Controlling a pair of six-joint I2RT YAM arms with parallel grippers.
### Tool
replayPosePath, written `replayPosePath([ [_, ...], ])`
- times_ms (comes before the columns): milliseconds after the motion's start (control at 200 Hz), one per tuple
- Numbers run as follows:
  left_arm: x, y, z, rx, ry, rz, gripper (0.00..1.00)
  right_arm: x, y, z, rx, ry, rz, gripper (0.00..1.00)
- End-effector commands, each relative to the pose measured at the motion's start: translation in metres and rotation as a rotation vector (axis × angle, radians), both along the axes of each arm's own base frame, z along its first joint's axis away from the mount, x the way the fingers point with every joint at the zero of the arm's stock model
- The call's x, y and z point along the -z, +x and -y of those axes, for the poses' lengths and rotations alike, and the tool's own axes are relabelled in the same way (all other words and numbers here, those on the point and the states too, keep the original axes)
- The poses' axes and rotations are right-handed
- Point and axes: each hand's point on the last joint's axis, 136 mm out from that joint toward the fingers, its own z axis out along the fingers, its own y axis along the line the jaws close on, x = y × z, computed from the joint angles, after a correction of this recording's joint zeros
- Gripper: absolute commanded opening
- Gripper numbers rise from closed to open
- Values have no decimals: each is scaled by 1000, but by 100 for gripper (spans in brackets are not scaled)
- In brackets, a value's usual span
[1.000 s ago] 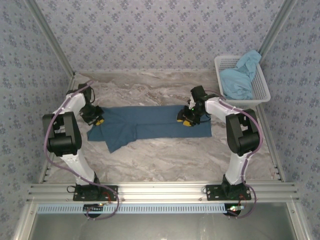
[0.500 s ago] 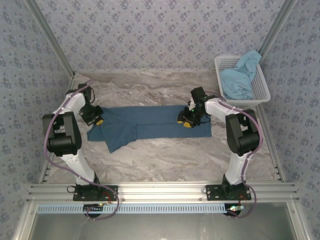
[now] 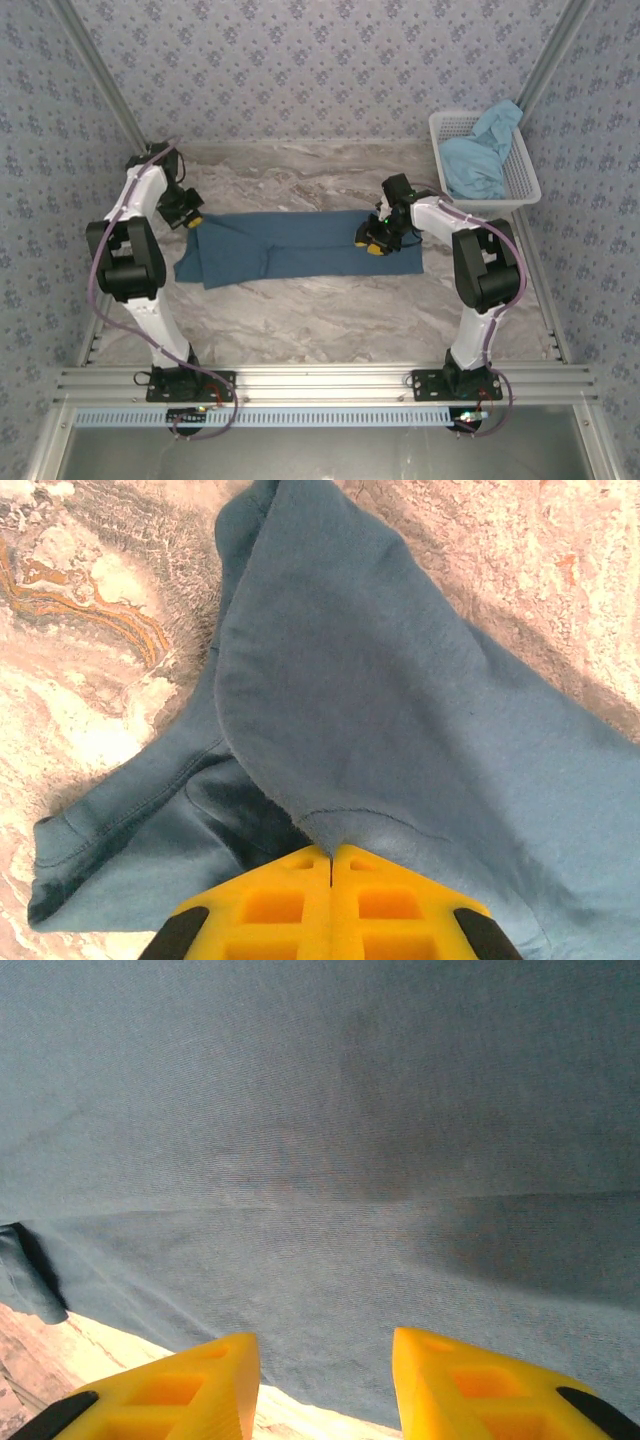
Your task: Fold and stack the t-shirts
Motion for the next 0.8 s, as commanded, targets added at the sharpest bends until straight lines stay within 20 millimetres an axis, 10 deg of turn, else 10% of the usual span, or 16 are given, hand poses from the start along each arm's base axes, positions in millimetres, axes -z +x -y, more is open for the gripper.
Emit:
replayPosePath([
  [0, -3, -4, -3, 12, 22, -60, 0, 14, -14, 5, -23, -46, -54, 42],
  [724, 47, 36, -23, 47, 170, -139, 0, 6, -16, 8, -28, -49, -30, 41],
  [794, 45, 42, -27, 49, 199, -128, 14, 0, -16, 10, -26, -49, -13, 41],
])
